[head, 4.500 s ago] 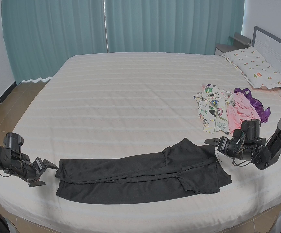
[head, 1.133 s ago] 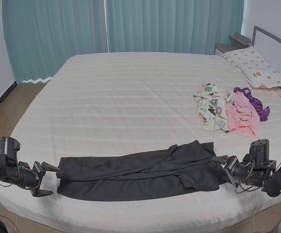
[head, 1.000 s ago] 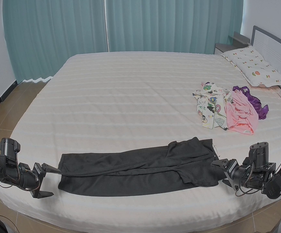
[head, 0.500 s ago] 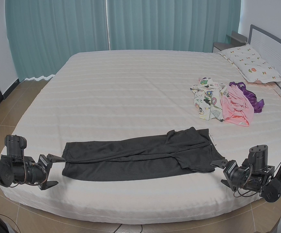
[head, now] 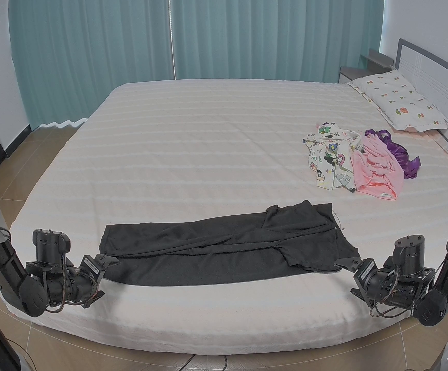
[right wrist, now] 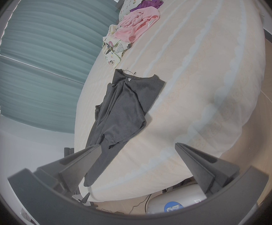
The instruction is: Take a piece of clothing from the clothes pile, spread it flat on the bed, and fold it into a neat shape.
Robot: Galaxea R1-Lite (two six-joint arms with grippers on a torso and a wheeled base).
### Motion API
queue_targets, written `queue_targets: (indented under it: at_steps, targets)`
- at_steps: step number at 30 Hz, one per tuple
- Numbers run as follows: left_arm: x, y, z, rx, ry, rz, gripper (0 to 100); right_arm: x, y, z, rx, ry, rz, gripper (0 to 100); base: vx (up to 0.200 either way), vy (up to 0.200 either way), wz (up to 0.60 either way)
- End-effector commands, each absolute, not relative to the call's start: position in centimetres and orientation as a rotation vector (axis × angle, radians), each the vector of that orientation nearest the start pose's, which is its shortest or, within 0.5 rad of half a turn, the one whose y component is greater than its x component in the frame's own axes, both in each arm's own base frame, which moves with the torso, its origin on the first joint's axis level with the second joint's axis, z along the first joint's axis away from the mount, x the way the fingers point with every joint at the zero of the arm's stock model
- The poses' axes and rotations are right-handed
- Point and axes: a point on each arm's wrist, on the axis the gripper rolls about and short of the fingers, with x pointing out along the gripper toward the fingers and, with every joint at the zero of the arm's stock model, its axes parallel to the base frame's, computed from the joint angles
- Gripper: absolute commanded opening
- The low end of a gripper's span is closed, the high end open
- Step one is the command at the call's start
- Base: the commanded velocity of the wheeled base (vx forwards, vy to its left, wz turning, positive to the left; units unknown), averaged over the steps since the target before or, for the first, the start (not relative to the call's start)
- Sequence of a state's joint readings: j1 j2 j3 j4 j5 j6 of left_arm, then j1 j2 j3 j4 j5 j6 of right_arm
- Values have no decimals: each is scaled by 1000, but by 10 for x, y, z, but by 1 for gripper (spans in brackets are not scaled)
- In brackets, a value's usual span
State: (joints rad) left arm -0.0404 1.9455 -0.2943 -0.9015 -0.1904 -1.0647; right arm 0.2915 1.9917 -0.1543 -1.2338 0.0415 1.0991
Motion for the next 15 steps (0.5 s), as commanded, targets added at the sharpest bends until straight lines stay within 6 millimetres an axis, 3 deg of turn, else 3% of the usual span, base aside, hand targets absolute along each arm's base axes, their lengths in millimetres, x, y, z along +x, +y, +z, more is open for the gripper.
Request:
queue_targets:
  at_steps: [1, 12, 13, 15]
  targets:
    - [255, -20, 11, -1079, 794, 233, 100, 223, 69, 25, 976, 722, -39, 100, 0, 0, 0]
    - [264, -28, -2, -1054, 707, 263, 100, 225, 71, 22, 982, 731, -47, 100, 0, 0, 0]
    - [264, -28, -2, -1054, 708, 264, 0, 226, 71, 21, 984, 735, -50, 100, 0, 0, 0]
    - [264, -28, -2, -1052, 708, 261, 0, 226, 71, 20, 999, 737, -58, 100, 0, 0, 0]
